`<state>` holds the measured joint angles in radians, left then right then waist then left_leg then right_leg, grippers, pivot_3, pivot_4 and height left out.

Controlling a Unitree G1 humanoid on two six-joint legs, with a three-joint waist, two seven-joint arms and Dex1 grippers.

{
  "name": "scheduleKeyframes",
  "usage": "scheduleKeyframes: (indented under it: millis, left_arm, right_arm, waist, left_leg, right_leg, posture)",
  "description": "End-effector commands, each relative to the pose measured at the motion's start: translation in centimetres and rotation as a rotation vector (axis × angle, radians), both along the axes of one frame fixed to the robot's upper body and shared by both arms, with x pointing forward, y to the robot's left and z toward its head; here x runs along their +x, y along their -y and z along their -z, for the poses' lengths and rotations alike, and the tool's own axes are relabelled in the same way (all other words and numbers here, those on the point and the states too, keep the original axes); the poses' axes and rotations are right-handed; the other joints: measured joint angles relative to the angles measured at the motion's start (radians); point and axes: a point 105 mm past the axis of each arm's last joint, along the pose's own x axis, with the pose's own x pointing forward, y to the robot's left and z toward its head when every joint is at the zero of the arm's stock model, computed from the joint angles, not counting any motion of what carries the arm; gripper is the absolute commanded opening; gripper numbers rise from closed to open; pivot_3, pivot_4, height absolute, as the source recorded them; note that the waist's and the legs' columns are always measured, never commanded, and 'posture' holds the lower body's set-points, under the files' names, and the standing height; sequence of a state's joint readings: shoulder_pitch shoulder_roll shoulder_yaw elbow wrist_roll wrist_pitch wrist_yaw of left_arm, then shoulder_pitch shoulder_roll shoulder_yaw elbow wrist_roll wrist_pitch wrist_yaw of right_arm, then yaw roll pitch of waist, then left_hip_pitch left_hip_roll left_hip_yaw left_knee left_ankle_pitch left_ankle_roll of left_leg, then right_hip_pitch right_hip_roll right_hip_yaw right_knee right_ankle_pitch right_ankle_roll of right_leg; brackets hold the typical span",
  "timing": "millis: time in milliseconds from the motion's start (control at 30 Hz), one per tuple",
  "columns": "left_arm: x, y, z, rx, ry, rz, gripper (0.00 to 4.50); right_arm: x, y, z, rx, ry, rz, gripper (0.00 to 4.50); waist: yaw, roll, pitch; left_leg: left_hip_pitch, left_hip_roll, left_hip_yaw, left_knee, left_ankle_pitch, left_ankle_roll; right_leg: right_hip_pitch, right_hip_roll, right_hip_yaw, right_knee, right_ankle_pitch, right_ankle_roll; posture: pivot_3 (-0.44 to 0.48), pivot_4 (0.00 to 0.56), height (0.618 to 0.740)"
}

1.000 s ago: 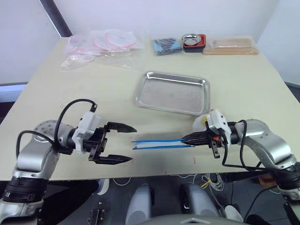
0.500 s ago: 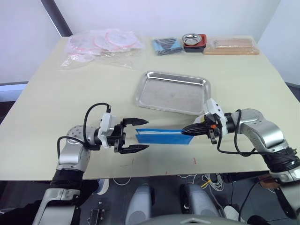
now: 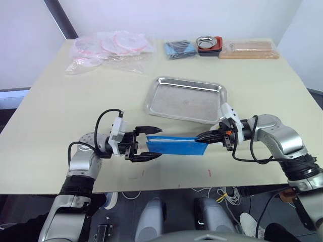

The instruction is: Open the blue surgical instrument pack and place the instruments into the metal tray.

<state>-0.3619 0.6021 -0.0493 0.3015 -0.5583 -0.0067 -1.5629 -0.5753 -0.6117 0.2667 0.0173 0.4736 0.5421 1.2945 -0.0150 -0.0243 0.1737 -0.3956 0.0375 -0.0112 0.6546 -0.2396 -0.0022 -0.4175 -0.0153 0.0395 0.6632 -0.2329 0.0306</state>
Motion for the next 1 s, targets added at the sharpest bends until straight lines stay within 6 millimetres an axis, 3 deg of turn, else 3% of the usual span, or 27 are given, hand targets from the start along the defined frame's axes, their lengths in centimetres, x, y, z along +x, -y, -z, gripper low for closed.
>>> scheduleKeyframes:
  millis: [33, 167, 200, 267, 333, 533, 567, 667, 833, 867, 1000]
  left_arm:
    - [-0.4, 0.1, -0.4, -0.022, 0.003, 0.062, 4.5]
    - [-0.4, 0.1, -0.5, -0.031, -0.009, 0.066, 4.5]
    - [-0.3, 0.2, -0.5, -0.035, -0.01, 0.066, 4.08]
    - [-0.3, 0.2, -0.6, -0.041, -0.01, 0.065, 3.76]
    - [-0.1, 0.1, -0.6, -0.044, 0.001, 0.056, 3.01]
    - [0.0, 0.0, -0.2, -0.015, 0.015, 0.057, 0.31]
    - [0.0, 0.0, -0.1, -0.008, 0.018, 0.059, 0.07]
    - [0.1, 0.0, 0.0, -0.004, 0.02, 0.057, 0.07]
    - [0.1, 0.0, 0.1, 0.002, 0.022, 0.063, 0.0]
    - [0.1, 0.1, 0.1, 0.003, 0.021, 0.066, 0.0]
    - [0.1, 0.2, 0.0, 0.002, 0.019, 0.07, 0.0]
  right_arm:
    - [-0.2, 0.0, -0.4, -0.003, 0.028, -0.008, 0.03]
    - [-0.2, 0.0, -0.3, -0.008, 0.034, -0.01, 0.03]
    - [-0.2, 0.0, -0.3, -0.006, 0.034, -0.007, 0.0]
    - [-0.2, 0.1, -0.2, -0.006, 0.037, -0.003, 0.0]
    - [-0.1, 0.1, 0.0, -0.009, 0.046, 0.001, 0.0]
    - [0.3, 0.0, 0.1, -0.001, 0.077, 0.017, 0.0]
    - [0.4, -0.1, 0.1, 0.002, 0.09, 0.022, 0.0]
    - [0.6, 0.0, -0.3, 0.026, 0.111, 0.044, 0.0]
    - [0.1, 1.3, -1.8, 0.083, 0.101, 0.09, 2.03]
    - [0.1, 1.9, -2.0, 0.087, 0.098, 0.107, 2.66]
    - [0.0, 3.3, -2.8, 0.107, 0.1, 0.161, 4.46]
  waist:
    - [0.0, 0.0, 0.0]
    - [0.0, 0.0, 0.0]
    - [0.0, 0.0, 0.0]
    - [0.0, 0.0, 0.0]
    - [0.0, 0.0, 0.0]
    - [-0.002, 0.0, 0.0]
    - [-0.002, 0.0, 0.0]
    - [-0.002, 0.0, 0.0]
    - [0.0, 0.0, 0.0]
    - [0.0, 0.0, 0.0]
    - [0.001, 0.0, 0.0]
  left_leg:
    - [0.0, 0.0, 0.0, 0.0, 0.0, 0.0]
    - [0.0, 0.0, 0.0, 0.0, 0.0, 0.0]
    - [0.0, 0.0, 0.0, 0.0, 0.0, 0.0]
    - [0.0, 0.0, 0.0, 0.0, 0.0, 0.0]
    - [0.0, 0.0, 0.0, 0.0, 0.0, 0.0]
    - [0.0, 0.0, 0.0, 0.0, 0.0, 0.0]
    - [0.0, 0.0, 0.0, 0.0, 0.0, 0.0]
    - [0.0, 0.0, 0.0, 0.0, 0.0, 0.0]
    - [0.0, 0.0, 0.0, 0.0, 0.0, 0.0]
    - [-0.001, 0.0, 0.0, 0.0, 0.0, 0.0]
    - [-0.001, 0.0, 0.0, 0.0, 0.0, 0.0]
  right_leg:
    - [0.0, 0.0, 0.0, 0.0, 0.0, 0.0]
    - [0.0, 0.0, 0.0, 0.0, 0.0, 0.0]
    - [0.0, 0.0, 0.0, 0.0, 0.0, 0.0]
    - [0.0, 0.0, 0.0, 0.0, 0.0, 0.0]
    - [0.0, 0.0, 0.0, 0.0, 0.0, 0.0]
    - [0.0, 0.0, 0.0, 0.0, 0.0, 0.0]
    - [0.0, 0.0, 0.0, 0.0, 0.0, 0.0]
    - [0.0, 0.0, 0.0, 0.0, 0.0, 0.0]
    - [0.0, 0.0, 0.0, 0.0, 0.0, 0.0]
    - [0.0, 0.0, 0.0, 0.0, 0.0, 0.0]
    - [0.0, 0.0, 0.0, 0.0, 0.0, 0.0]
  posture:
    - [0.0, 0.15, 0.74]
    - [0.0, 0.15, 0.74]
    - [0.0, 0.15, 0.74]
    - [0.0, 0.15, 0.74]
    - [0.0, 0.15, 0.74]
    - [0.0, 0.15, 0.74]
    - [0.0, 0.15, 0.74]
    - [0.0, 0.15, 0.74]
    - [0.0, 0.15, 0.74]
    - [0.0, 0.15, 0.74]
    - [0.0, 0.15, 0.74]
